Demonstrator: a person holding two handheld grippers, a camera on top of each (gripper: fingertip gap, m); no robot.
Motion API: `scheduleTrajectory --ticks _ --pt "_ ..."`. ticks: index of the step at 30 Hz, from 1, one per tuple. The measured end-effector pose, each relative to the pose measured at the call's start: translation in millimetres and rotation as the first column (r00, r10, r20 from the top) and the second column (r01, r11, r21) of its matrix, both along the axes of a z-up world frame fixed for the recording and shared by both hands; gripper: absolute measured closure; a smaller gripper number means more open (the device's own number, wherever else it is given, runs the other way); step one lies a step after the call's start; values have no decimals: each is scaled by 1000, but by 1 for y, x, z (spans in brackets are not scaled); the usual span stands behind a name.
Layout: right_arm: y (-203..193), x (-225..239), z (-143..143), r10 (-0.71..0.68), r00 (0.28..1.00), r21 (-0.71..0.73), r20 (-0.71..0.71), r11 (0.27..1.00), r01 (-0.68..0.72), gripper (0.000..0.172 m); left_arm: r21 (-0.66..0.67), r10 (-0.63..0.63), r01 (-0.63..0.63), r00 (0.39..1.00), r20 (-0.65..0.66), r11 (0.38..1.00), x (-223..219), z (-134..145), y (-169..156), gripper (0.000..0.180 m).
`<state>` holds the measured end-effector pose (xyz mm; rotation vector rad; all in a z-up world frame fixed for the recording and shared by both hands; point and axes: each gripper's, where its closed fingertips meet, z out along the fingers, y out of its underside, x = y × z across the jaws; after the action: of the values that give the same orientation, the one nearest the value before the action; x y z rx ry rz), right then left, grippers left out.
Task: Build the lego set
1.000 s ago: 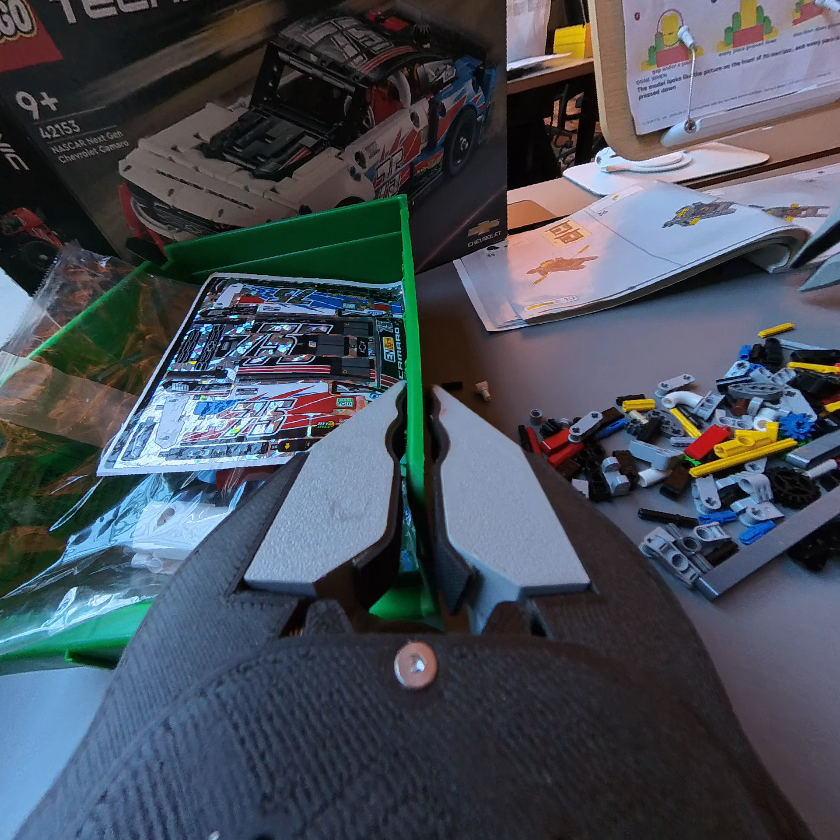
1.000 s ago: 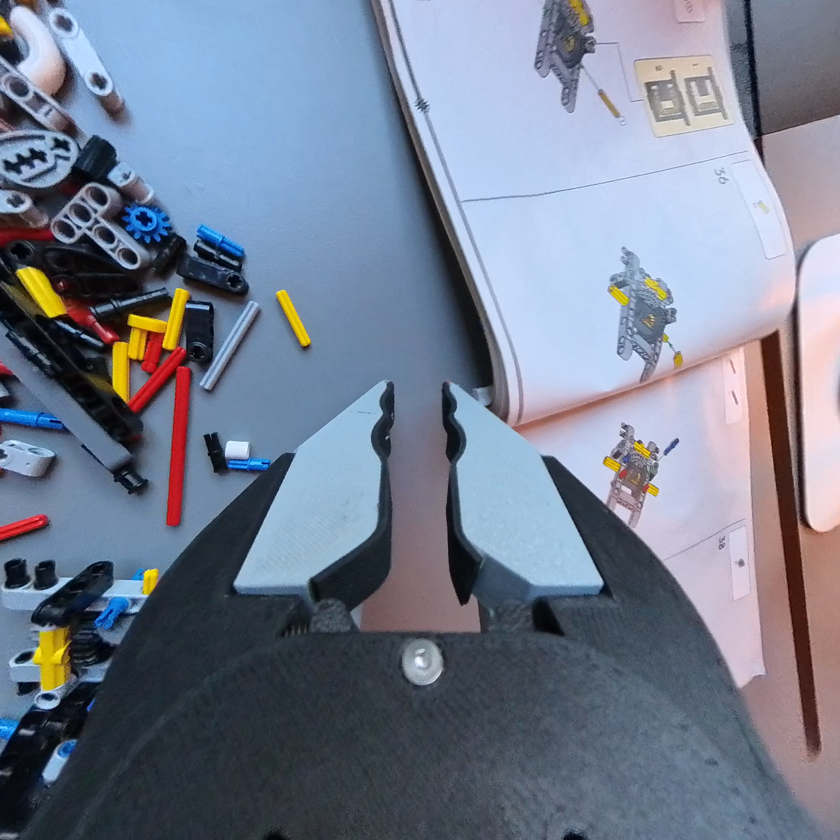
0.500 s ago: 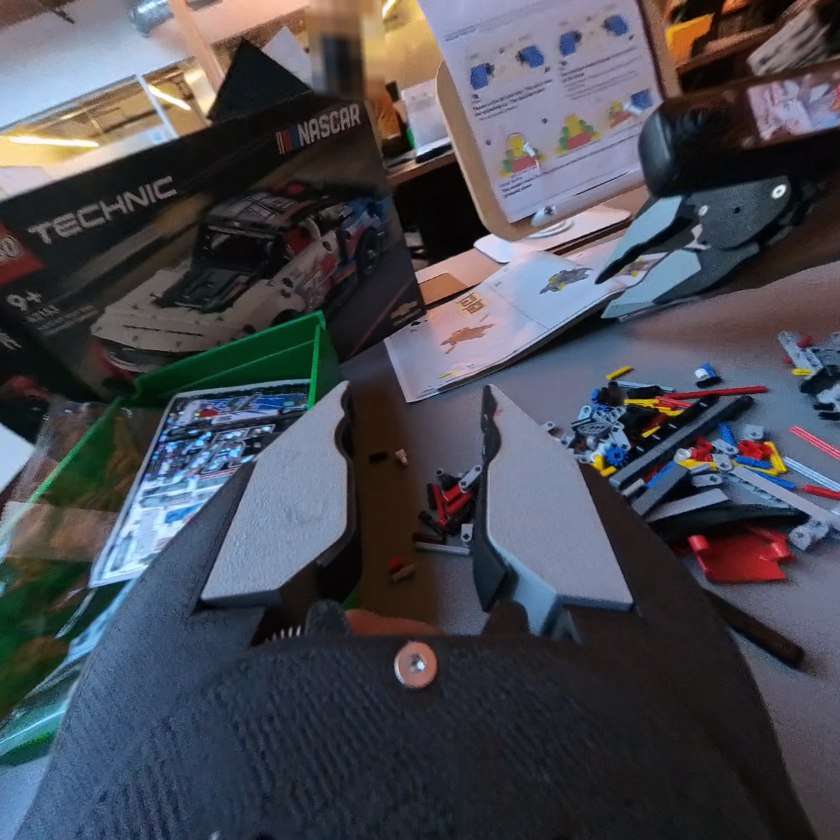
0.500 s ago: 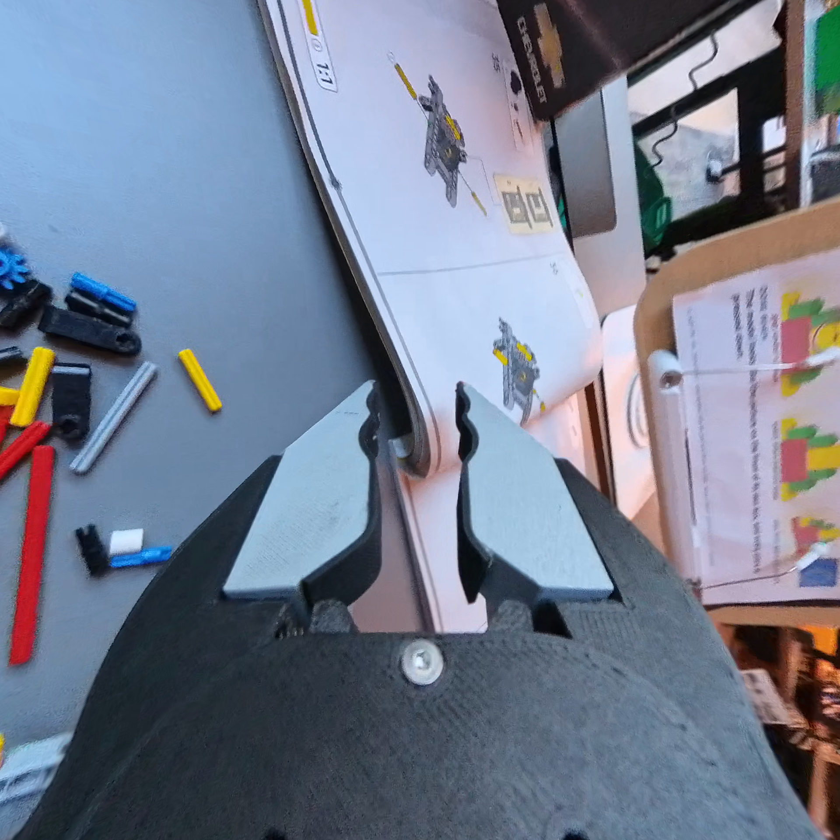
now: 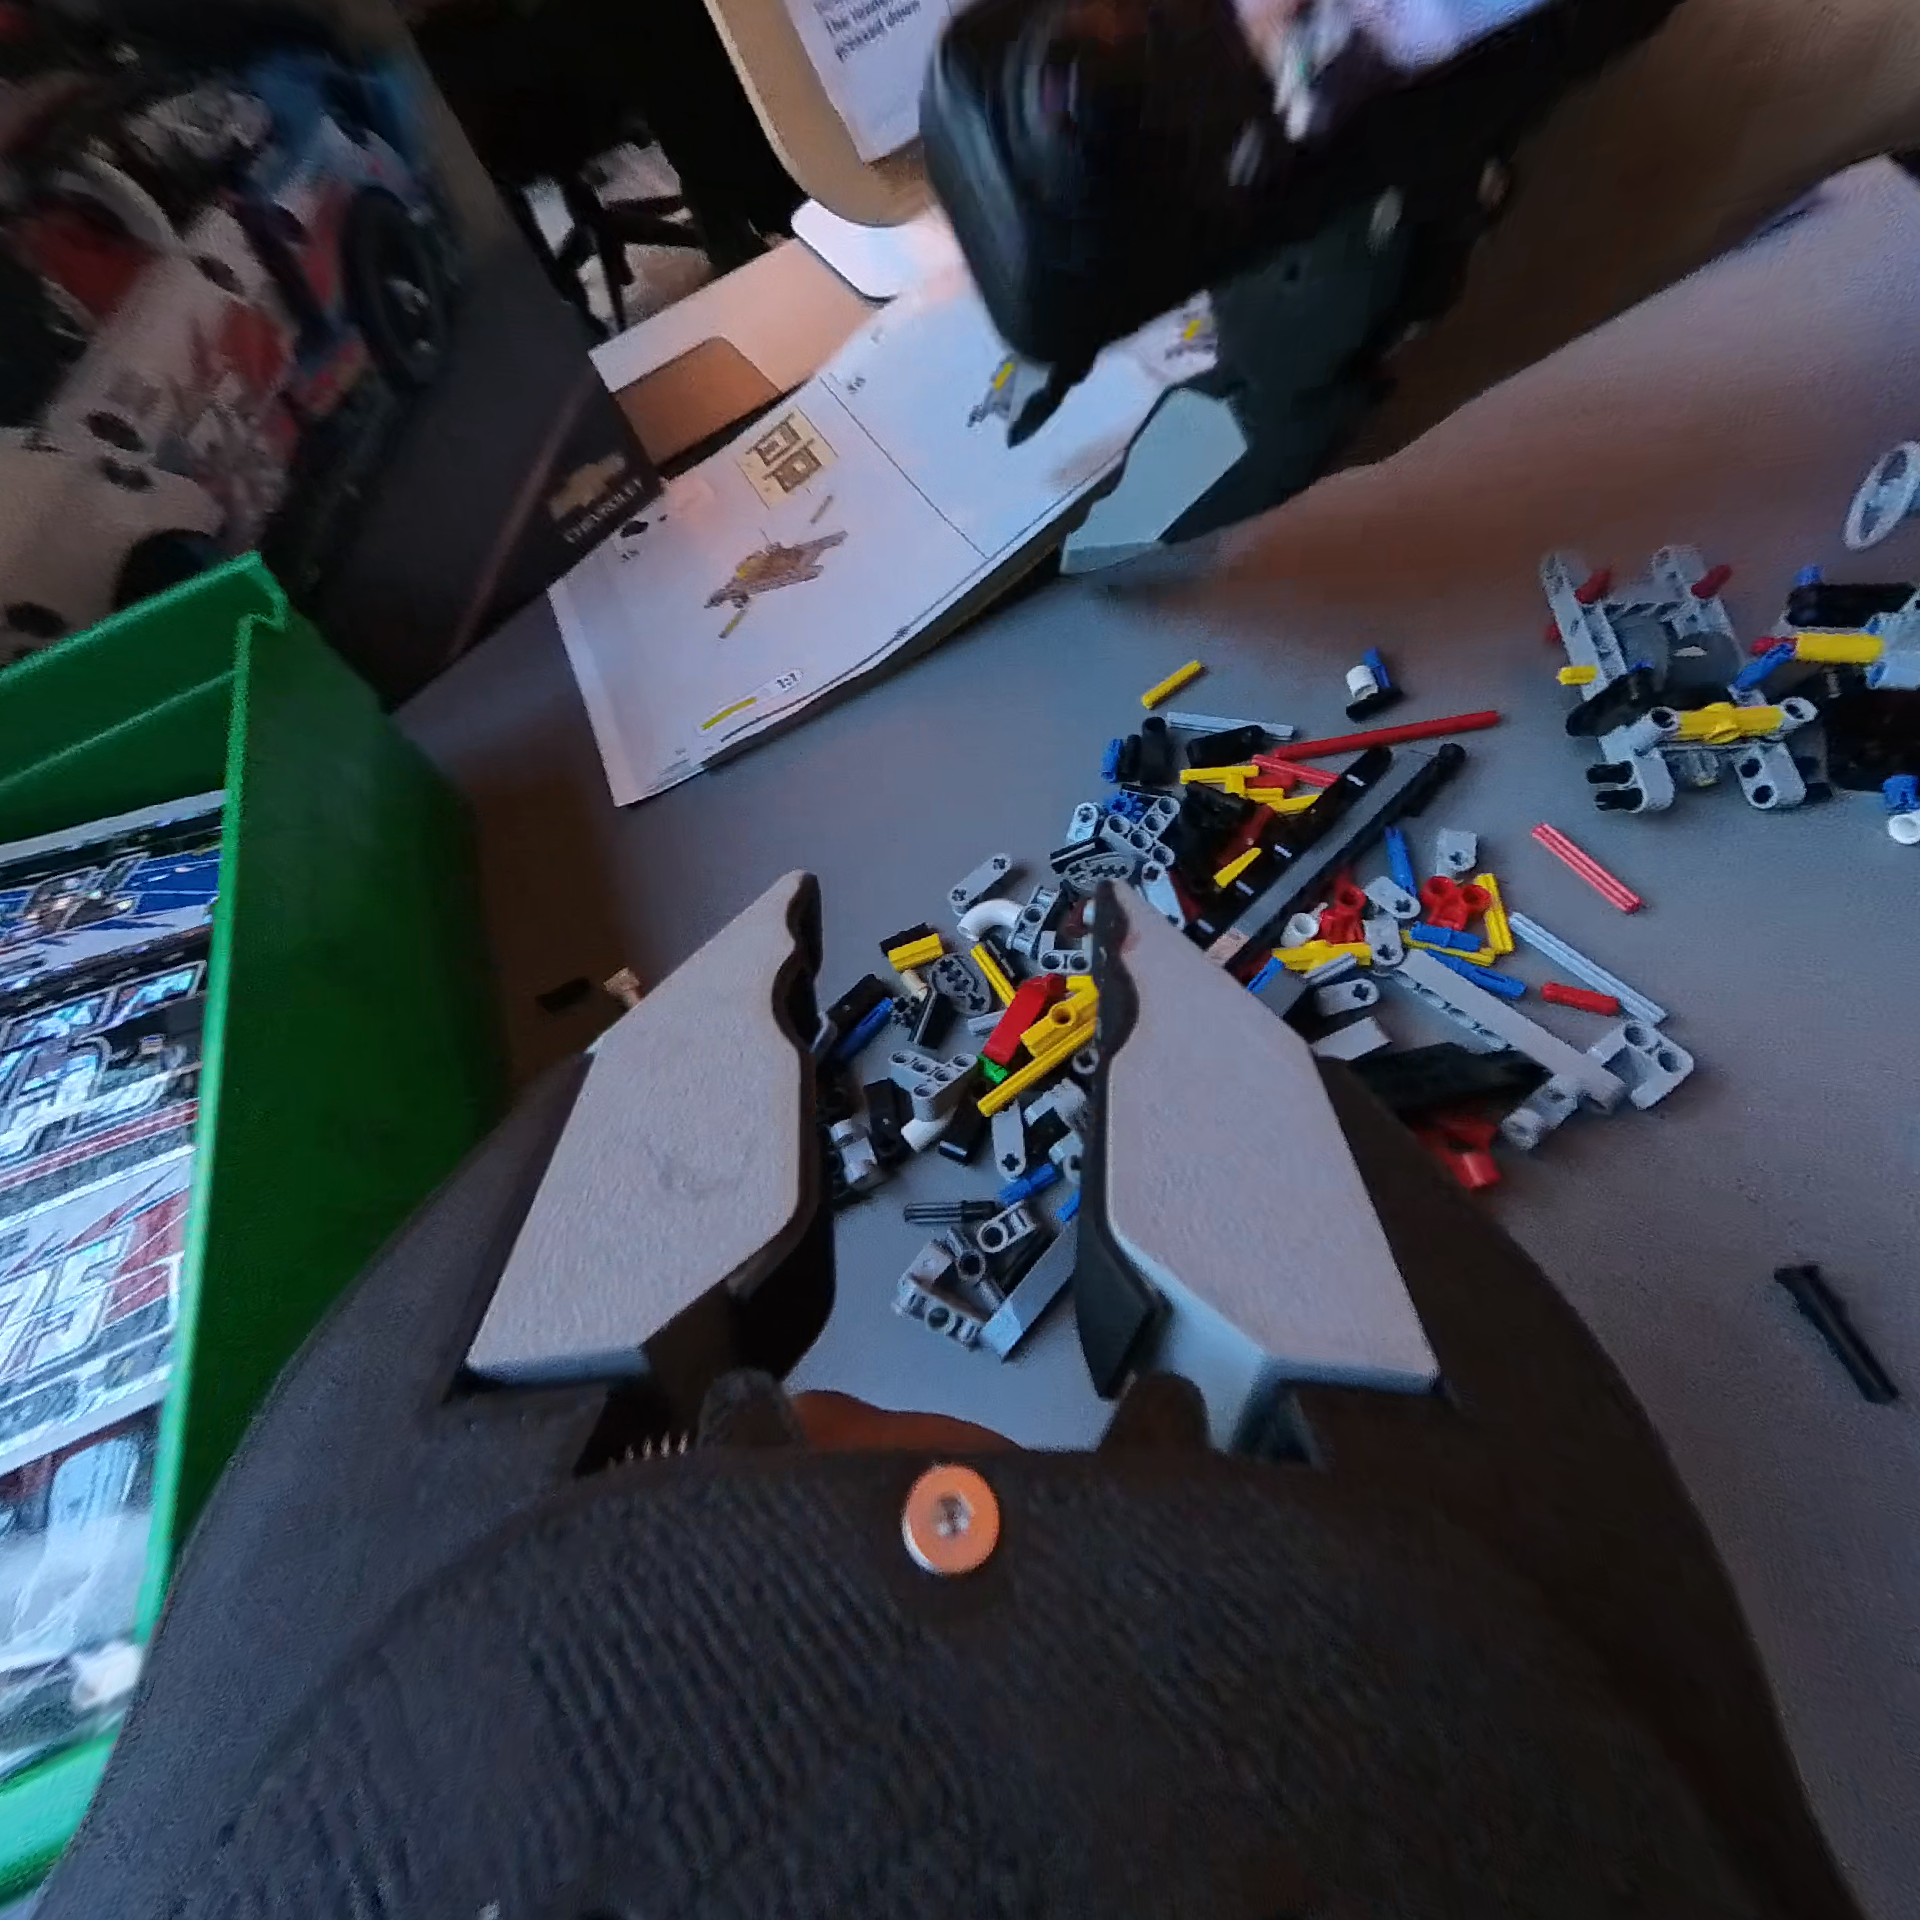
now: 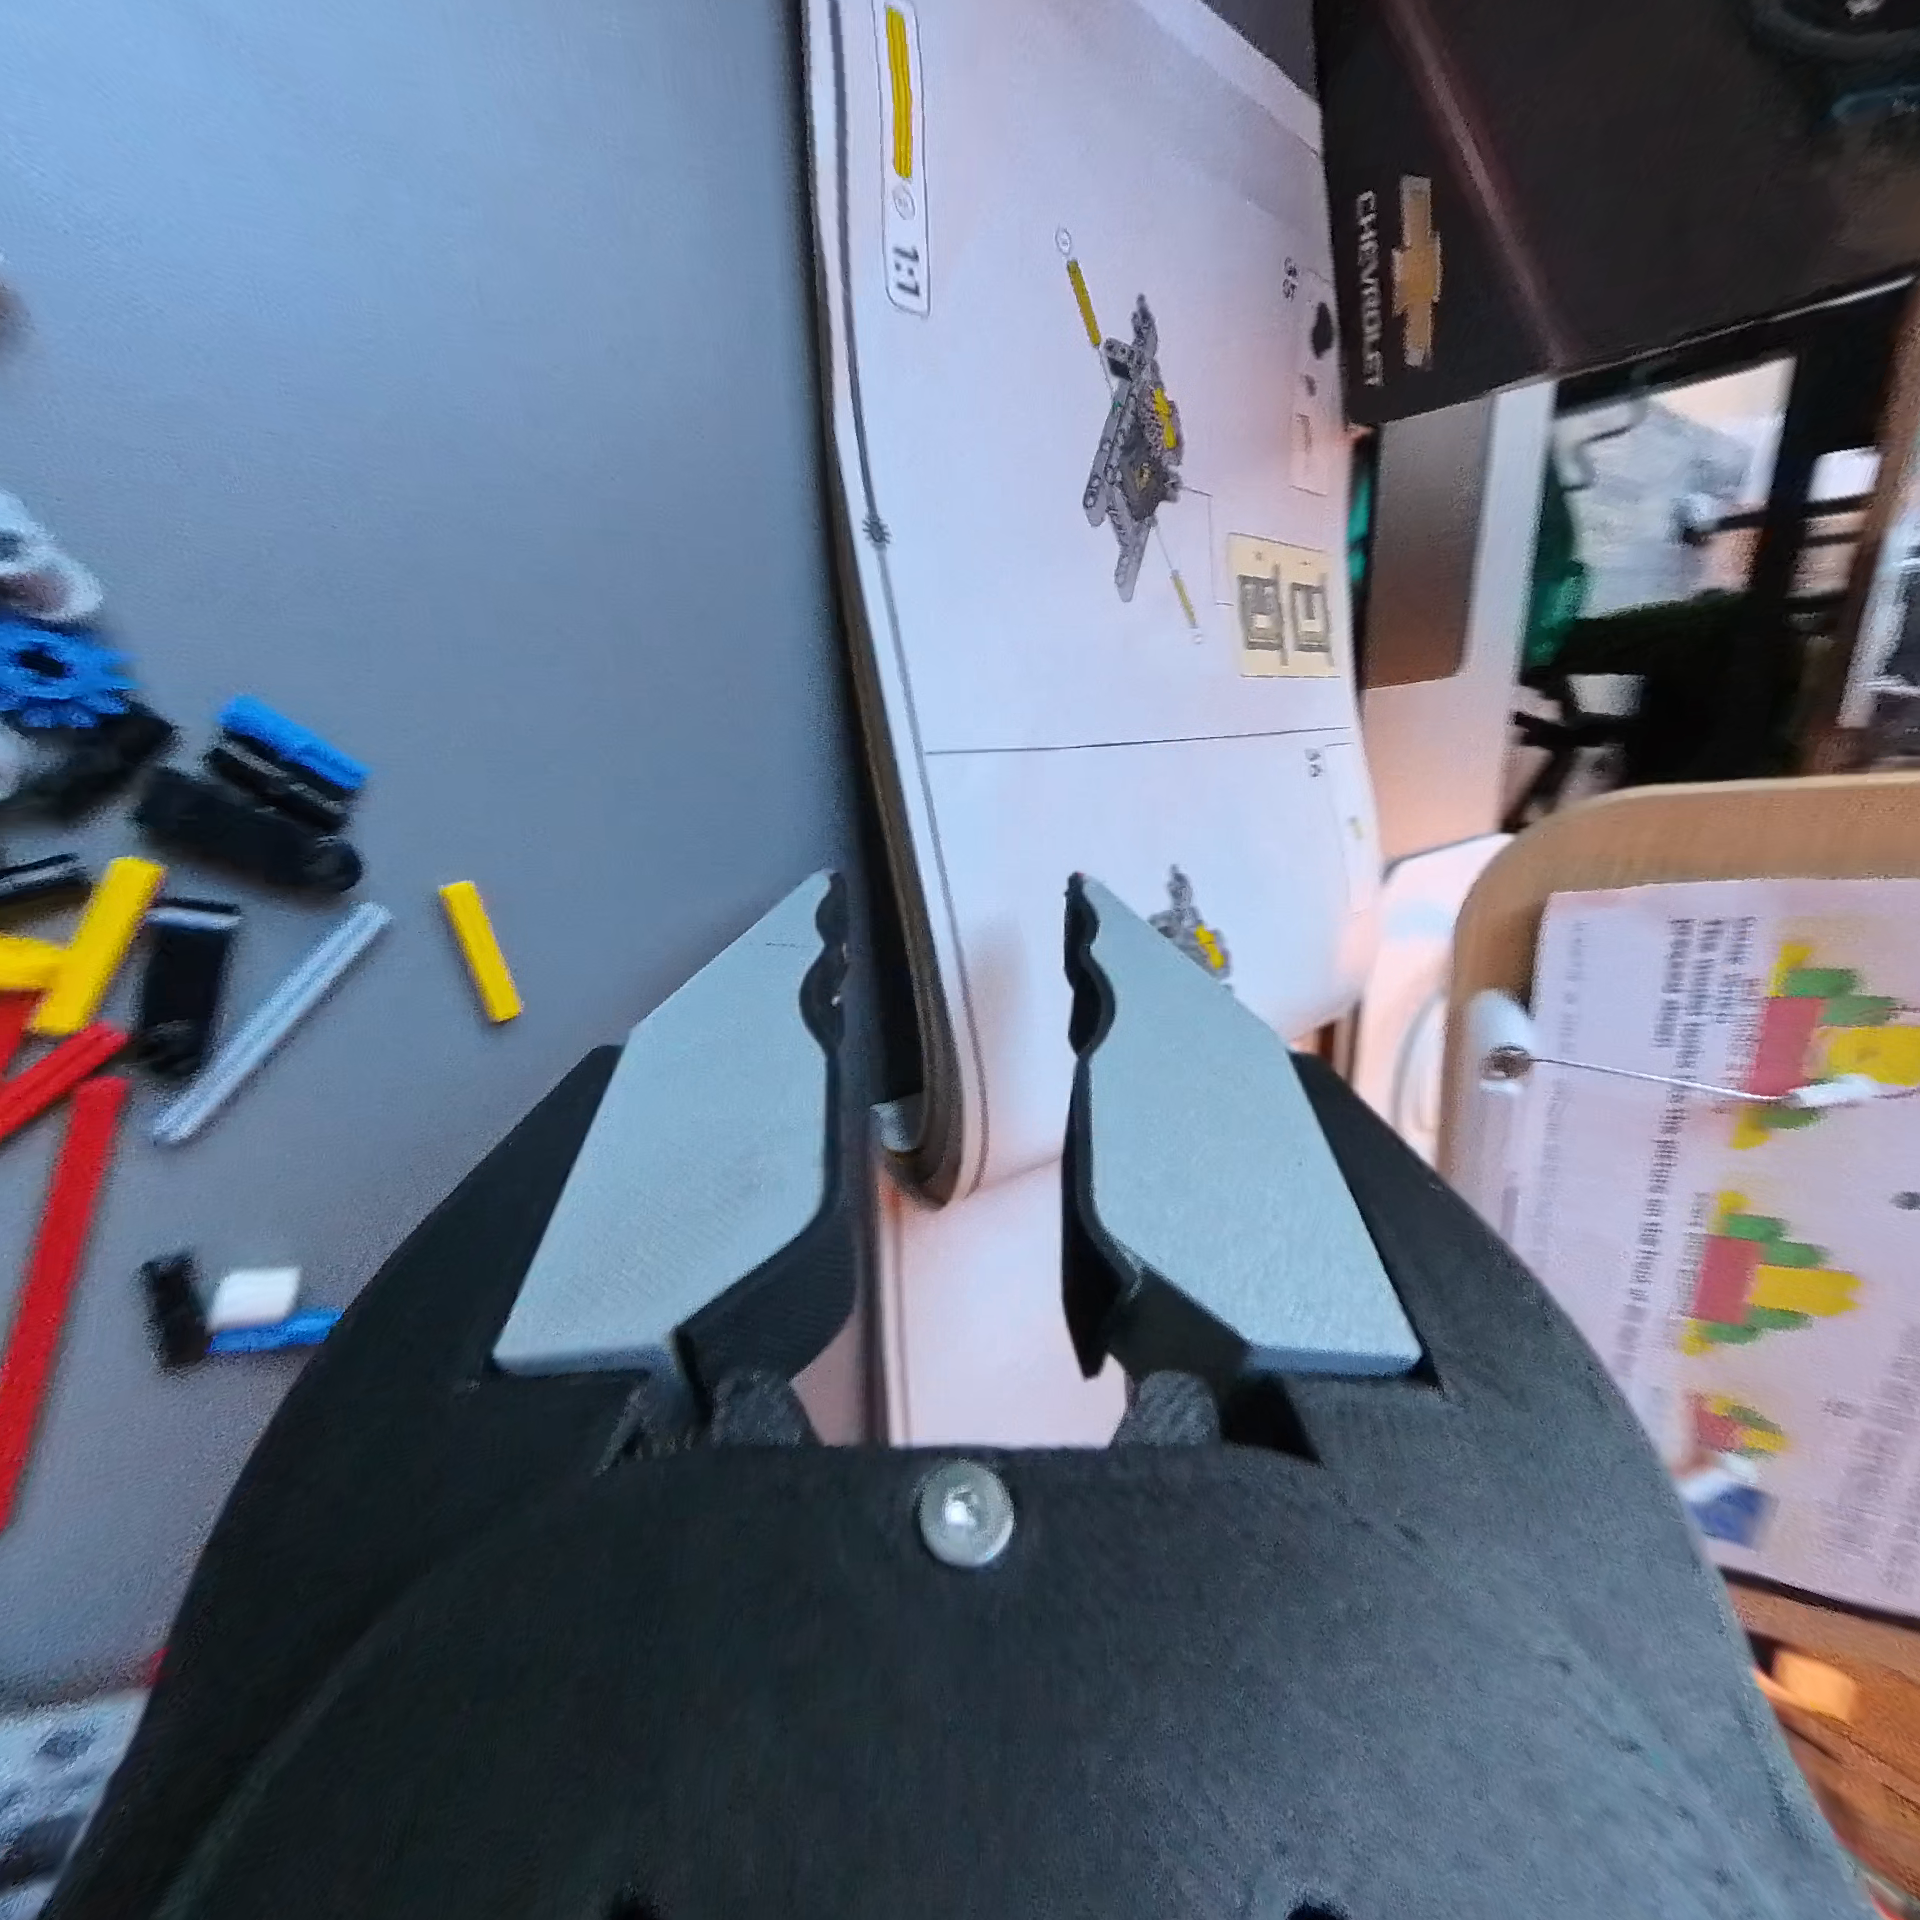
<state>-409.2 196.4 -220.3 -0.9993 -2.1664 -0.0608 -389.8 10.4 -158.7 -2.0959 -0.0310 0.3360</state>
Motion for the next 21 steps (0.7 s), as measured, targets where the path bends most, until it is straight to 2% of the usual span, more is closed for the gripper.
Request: scheduleTrajectory --ticks 2,5,7,9,11,15,18,21 --pt "-3 6 0 -3 1000 -99 13 995 4 126 -8 -6 7 1000 16 1000 1 -4 3 132" --pt "17 9 -13 -55 996 -46 67 997 58 127 -22 -5 6 998 66 1000 2 -12 9 133" --pt "26 3 -17 -60 996 13 63 998 59 139 -31 -2 5 996 90 1000 3 -16 13 134" --pt "21 1 -16 -32 997 11 66 999 32 153 -44 0 4 995 95 999 3 -20 18 135" --pt "20 0 -11 -38 998 -3 50 999 38 160 -64 -6 13 995 101 998 3 -25 22 138" --pt "26 0 11 -105 994 -180 -30 979 98 164 -136 -74 88 992 103 987 11 -38 39 153" --pt "31 -1 26 -165 985 -321 -41 936 144 164 -200 -148 156 988 55 967 17 -46 67 170" --pt "34 -2 36 -198 979 -389 -38 906 168 164 -237 -217 205 976 -23 950 17 -50 106 169"
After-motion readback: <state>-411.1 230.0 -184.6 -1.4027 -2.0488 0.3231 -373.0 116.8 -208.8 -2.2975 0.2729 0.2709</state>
